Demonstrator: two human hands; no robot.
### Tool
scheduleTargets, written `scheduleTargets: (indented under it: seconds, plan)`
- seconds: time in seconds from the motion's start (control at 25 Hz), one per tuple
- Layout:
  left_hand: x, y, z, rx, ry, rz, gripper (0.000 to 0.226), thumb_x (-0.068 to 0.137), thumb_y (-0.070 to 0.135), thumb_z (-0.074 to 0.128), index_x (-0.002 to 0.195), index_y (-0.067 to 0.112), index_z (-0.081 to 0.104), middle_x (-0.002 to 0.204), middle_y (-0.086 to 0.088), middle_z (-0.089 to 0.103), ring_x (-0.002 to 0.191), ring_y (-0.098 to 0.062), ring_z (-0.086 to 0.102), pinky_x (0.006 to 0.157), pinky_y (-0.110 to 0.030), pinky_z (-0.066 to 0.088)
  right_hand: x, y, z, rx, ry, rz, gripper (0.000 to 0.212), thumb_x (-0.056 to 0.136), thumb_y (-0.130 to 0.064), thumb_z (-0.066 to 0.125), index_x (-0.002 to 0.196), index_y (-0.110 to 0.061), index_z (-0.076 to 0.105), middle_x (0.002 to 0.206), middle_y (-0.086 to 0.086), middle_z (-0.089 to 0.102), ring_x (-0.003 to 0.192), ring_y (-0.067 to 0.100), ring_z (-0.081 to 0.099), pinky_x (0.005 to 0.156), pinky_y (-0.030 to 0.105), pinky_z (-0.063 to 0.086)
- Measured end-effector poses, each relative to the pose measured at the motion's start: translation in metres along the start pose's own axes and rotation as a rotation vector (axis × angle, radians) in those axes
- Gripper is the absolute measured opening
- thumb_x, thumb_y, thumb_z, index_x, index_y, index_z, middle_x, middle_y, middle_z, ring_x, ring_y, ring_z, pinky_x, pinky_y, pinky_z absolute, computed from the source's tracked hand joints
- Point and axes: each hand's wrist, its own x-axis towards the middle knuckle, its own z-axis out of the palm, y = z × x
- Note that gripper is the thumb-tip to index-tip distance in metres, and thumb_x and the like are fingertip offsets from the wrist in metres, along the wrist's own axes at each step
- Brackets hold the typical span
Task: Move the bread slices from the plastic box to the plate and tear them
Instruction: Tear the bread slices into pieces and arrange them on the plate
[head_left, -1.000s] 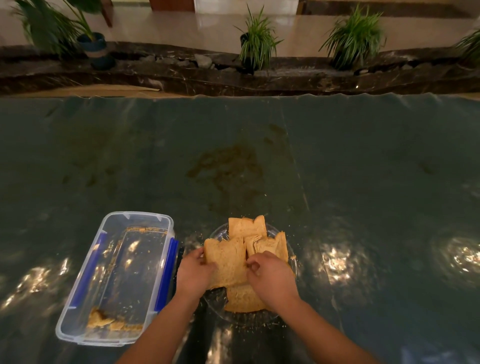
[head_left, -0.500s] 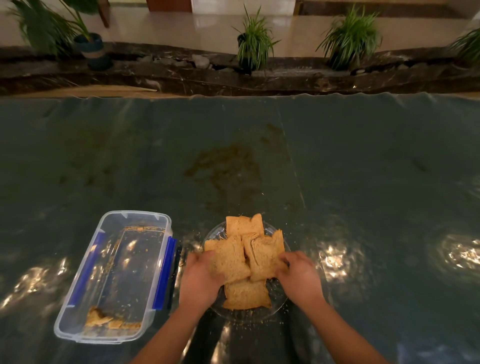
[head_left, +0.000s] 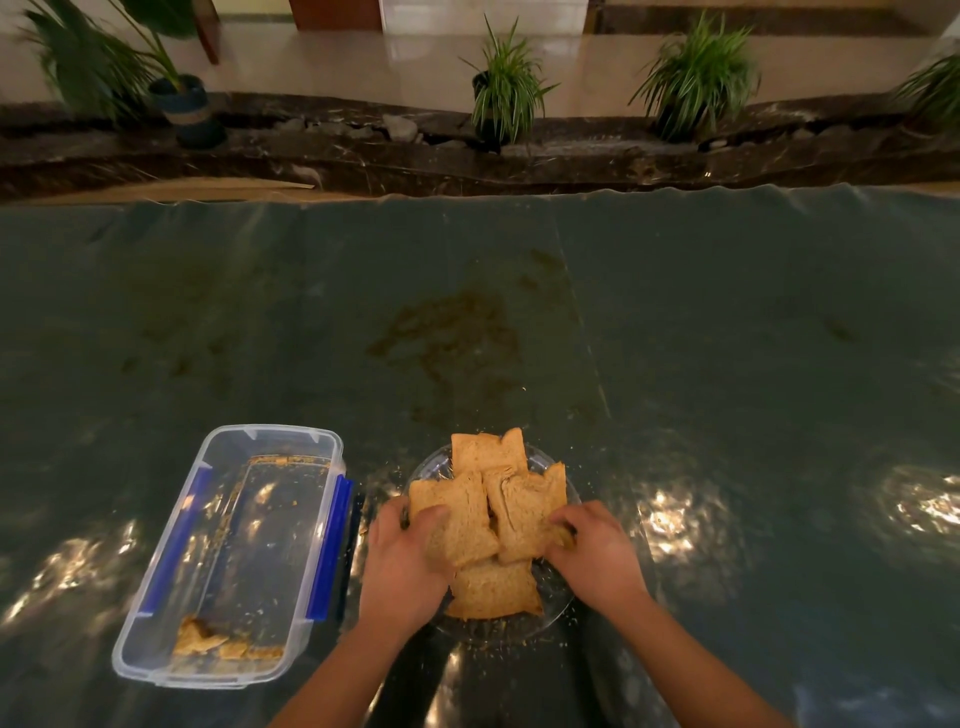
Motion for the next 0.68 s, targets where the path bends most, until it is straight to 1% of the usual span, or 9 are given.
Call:
scheduleTargets:
  seconds: [0.12, 0.2, 0.28, 0.32, 0.4, 0.44, 0.52, 0.6, 0.68]
  plan:
    - [-0.002, 0.011, 0.008, 0.165, -0.044, 0.147, 0.070, 0.076, 0.054, 0.066, 0.138, 0.053, 0.036, 0.158, 0.002, 0.013, 0.148, -0.029, 0.009, 0.115, -0.056, 0.026, -0.002, 0.000, 0.001, 0.004, -0.002, 0.009, 0.043, 0.076, -0.038, 0.076, 0.116, -0.027, 0.065, 0.115, -0.005, 0.052, 0.109, 0.015, 0.051, 0.090, 0.024, 0.044]
    - [0.001, 0.019, 0.014, 0.274, -0.106, 0.231, 0.069, 0.081, 0.057, 0.061, 0.142, 0.053, 0.029, 0.163, 0.003, 0.007, 0.151, -0.030, -0.002, 0.117, -0.061, 0.019, -0.001, 0.000, 0.000, -0.027, -0.028, 0.001, 0.042, 0.076, -0.040, 0.075, 0.116, -0.028, 0.066, 0.115, -0.006, 0.052, 0.111, 0.016, 0.050, 0.092, 0.024, 0.043]
    - [0.004, 0.019, 0.016, 0.314, -0.139, 0.260, 0.061, 0.087, 0.053, 0.056, 0.143, 0.051, 0.032, 0.165, 0.004, 0.009, 0.152, -0.028, -0.002, 0.118, -0.060, 0.018, 0.001, -0.001, -0.002, -0.049, -0.064, -0.009, 0.042, 0.076, -0.040, 0.075, 0.115, -0.028, 0.065, 0.112, -0.006, 0.052, 0.110, 0.017, 0.050, 0.091, 0.026, 0.044]
    - [0.004, 0.018, 0.016, 0.322, -0.138, 0.267, 0.057, 0.089, 0.051, 0.054, 0.142, 0.051, 0.033, 0.165, 0.004, 0.011, 0.152, -0.027, 0.001, 0.118, -0.059, 0.018, 0.003, -0.002, -0.003, -0.040, -0.060, -0.007, 0.042, 0.077, -0.039, 0.075, 0.115, -0.028, 0.063, 0.110, -0.006, 0.051, 0.109, 0.018, 0.052, 0.087, 0.026, 0.045]
    - [0.005, 0.013, 0.015, 0.342, -0.136, 0.282, 0.054, 0.092, 0.049, 0.051, 0.142, 0.052, 0.032, 0.165, 0.005, 0.013, 0.152, -0.026, 0.005, 0.118, -0.057, 0.020, 0.010, -0.004, -0.006, 0.008, -0.001, 0.008, 0.045, 0.077, -0.034, 0.074, 0.118, -0.026, 0.058, 0.112, -0.004, 0.048, 0.106, 0.021, 0.056, 0.080, 0.028, 0.047]
    - [0.005, 0.012, 0.015, 0.348, -0.137, 0.287, 0.054, 0.093, 0.048, 0.051, 0.143, 0.052, 0.031, 0.165, 0.005, 0.013, 0.152, -0.026, 0.006, 0.118, -0.057, 0.020, 0.014, -0.006, -0.007, 0.024, 0.026, 0.007, 0.049, 0.078, -0.032, 0.074, 0.123, -0.026, 0.056, 0.118, -0.002, 0.047, 0.107, 0.022, 0.055, 0.082, 0.030, 0.048]
    - [0.004, 0.012, 0.013, 0.350, -0.139, 0.287, 0.054, 0.094, 0.045, 0.051, 0.143, 0.051, 0.030, 0.165, 0.005, 0.013, 0.152, -0.026, 0.006, 0.118, -0.056, 0.020, 0.021, -0.012, -0.007, 0.014, 0.023, -0.010, 0.056, 0.080, -0.032, 0.071, 0.132, -0.027, 0.050, 0.129, -0.001, 0.044, 0.114, 0.023, 0.052, 0.089, 0.034, 0.050]
    - [0.002, 0.014, 0.014, 0.352, -0.136, 0.290, 0.054, 0.094, 0.042, 0.051, 0.144, 0.050, 0.031, 0.165, 0.004, 0.014, 0.152, -0.026, 0.007, 0.119, -0.055, 0.020, 0.023, -0.014, -0.004, -0.033, -0.015, -0.031, 0.057, 0.083, -0.035, 0.069, 0.135, -0.029, 0.047, 0.132, -0.004, 0.042, 0.118, 0.022, 0.049, 0.091, 0.034, 0.050]
    - [0.001, 0.013, 0.014, 0.361, -0.136, 0.293, 0.054, 0.094, 0.042, 0.050, 0.144, 0.050, 0.031, 0.165, 0.004, 0.014, 0.152, -0.026, 0.008, 0.119, -0.055, 0.018, 0.020, -0.013, -0.001, -0.074, -0.041, -0.045, 0.056, 0.084, -0.039, 0.067, 0.136, -0.030, 0.047, 0.131, -0.008, 0.041, 0.118, 0.020, 0.048, 0.088, 0.033, 0.051]
